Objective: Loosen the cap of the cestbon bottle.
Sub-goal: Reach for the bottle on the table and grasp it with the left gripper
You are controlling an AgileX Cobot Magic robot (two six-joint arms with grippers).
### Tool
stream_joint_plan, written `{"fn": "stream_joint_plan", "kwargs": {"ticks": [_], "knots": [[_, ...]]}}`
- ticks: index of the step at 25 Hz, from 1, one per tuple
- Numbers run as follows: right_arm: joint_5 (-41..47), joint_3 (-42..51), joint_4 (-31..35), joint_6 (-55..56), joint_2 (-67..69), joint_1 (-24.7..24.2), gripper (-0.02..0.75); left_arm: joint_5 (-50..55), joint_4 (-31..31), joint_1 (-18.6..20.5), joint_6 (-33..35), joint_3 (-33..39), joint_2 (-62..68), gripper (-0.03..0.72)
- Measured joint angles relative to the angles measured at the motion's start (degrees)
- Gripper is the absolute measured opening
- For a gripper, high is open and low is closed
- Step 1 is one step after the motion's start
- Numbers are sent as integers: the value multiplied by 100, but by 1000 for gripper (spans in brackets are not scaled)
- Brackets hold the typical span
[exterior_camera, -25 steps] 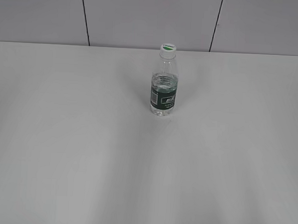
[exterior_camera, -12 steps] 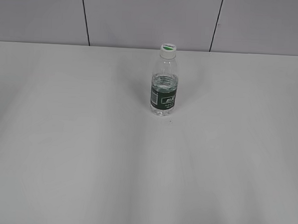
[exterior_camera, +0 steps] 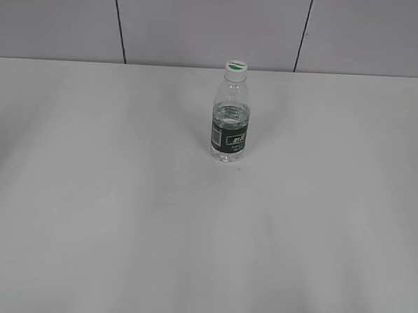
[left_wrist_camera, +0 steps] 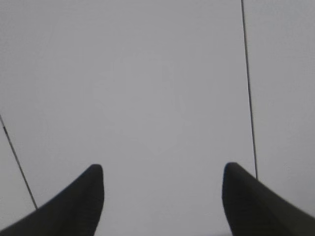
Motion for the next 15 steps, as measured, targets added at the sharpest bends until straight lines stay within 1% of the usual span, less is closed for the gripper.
{"fn": "stream_joint_plan", "kwargs": {"ticks": [3,10,15], "knots": [[0,0,0,0,0,0,587,-548,211,0,-108,0,648,465],[0,0,0,0,0,0,587,-2144,1104,0,-982,-6,2068,465],[0,0,0,0,0,0,587,-3145,1415,6,-1433,-73,3096,465]]}}
